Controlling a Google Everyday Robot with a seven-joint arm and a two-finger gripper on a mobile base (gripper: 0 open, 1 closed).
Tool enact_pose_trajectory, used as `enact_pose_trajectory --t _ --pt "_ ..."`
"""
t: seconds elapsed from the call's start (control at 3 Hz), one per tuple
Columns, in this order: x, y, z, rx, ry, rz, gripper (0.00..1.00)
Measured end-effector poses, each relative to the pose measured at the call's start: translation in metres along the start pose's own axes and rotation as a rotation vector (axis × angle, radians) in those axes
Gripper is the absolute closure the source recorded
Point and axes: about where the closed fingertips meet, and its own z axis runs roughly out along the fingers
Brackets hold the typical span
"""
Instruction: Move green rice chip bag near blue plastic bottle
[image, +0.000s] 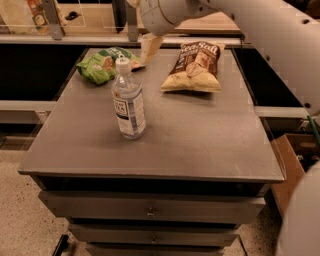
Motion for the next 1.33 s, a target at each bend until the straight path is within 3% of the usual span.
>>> enact_pose_trajectory --t 0.33,1.0,1.33 --pt "-0.002 -0.010 0.028 0.017 -0.013 -0.076 0.00" --pt "0.008 0.003 0.069 0.106 0.029 -0.132 0.00" --pt "0.006 0.004 0.085 0.125 0.046 -0.200 0.00"
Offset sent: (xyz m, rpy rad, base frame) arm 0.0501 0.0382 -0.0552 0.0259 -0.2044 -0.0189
